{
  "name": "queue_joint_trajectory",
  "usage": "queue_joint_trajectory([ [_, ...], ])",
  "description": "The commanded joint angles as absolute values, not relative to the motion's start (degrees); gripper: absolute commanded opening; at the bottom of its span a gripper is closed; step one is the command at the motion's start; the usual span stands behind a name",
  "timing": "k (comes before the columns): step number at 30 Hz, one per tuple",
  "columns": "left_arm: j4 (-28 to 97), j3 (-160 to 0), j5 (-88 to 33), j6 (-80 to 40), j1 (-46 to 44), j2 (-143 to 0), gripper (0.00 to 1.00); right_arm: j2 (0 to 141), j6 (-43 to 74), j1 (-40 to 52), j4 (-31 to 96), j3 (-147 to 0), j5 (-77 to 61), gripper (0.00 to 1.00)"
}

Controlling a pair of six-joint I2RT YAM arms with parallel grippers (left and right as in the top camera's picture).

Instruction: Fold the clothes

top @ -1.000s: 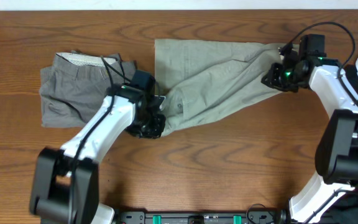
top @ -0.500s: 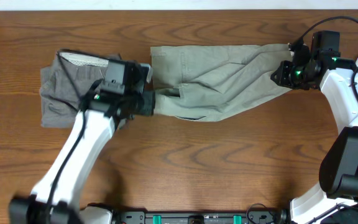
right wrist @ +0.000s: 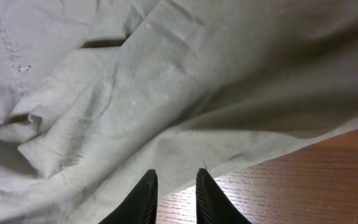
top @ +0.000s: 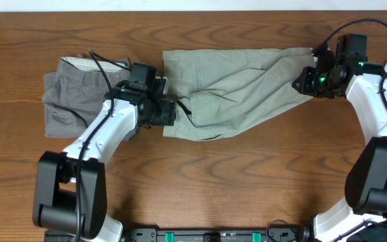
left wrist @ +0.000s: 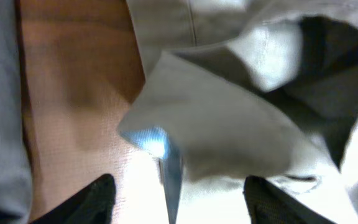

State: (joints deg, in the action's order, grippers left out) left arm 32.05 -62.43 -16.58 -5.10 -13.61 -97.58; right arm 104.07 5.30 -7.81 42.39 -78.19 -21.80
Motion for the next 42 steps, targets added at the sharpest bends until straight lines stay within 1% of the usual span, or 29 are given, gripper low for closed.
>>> queue_joint_trajectory([
  [1,35.2,-62.8,-17.5,-5.0,-13.4,-94.7,0.73,104.2,4.2,-7.8,42.5,-78.3,-21.1,0.20],
  [7,38.9,-62.0,-17.6,-3.1,-13.4,-95.3,0.71,104.2,4.2,-7.8,42.4,-78.3,-20.9,0.21],
  [11,39.9,-60.9,-24.9,1.5,-13.4,-95.4,0.58,104.2,4.2,-7.8,42.1,-78.3,-20.7,0.21],
  [13,41.1,-60.2,-27.2,3.4,-13.5,-95.4,0.55,104.2,4.2,-7.8,42.1,-78.3,-20.7,0.21],
  [19,41.5,-56.8,-27.3,8.0,-13.5,-95.4,0.54,104.2,4.2,-7.9,42.0,-78.3,-20.7,0.21],
  [21,41.3,-55.9,-27.6,8.1,-13.5,-95.4,0.48,104.2,4.2,-7.9,42.0,-78.3,-20.7,0.21],
  [24,41.3,-55.7,-29.4,8.2,-13.5,-95.4,0.36,104.2,4.2,-7.9,42.0,-78.3,-20.7,0.20],
  [25,41.1,-55.7,-29.7,8.1,-13.5,-95.4,0.35,104.2,4.2,-7.9,42.0,-78.3,-20.7,0.21],
  [27,40.9,-55.7,-29.6,8.2,-13.5,-95.4,0.35,104.2,4.2,-7.9,42.0,-78.3,-20.7,0.20],
  [29,40.4,-55.7,-29.6,8.4,-13.5,-95.4,0.42,104.2,4.2,-7.9,42.0,-78.3,-20.8,0.21],
  [32,39.7,-55.7,-29.6,8.6,-13.5,-95.4,0.41,104.2,4.2,-7.9,42.0,-78.3,-20.7,0.21],
  [33,39.6,-55.7,-29.6,8.6,-13.5,-95.4,0.38,104.2,4.2,-7.9,42.0,-78.3,-20.7,0.21],
  [34,39.5,-55.7,-29.6,8.6,-13.5,-95.4,0.31,104.2,4.2,-7.9,42.0,-78.3,-20.7,0.21],
  [36,39.4,-55.7,-30.7,8.6,-13.5,-95.4,0.11,104.2,4.2,-7.9,41.9,-78.3,-20.7,0.20],
  [37,39.5,-55.9,-32.7,8.5,-13.4,-95.4,0.06,104.2,4.2,-7.9,41.8,-78.3,-20.7,0.21],
  [40,41.6,-58.2,-36.5,7.8,-12.7,-95.3,0.06,104.1,4.2,-7.9,41.6,-78.3,-20.7,0.20],
  [42,44.6,-61.1,-36.7,6.5,-11.8,-94.9,0.06,104.1,4.2,-8.0,41.6,-78.3,-20.7,0.21],
])
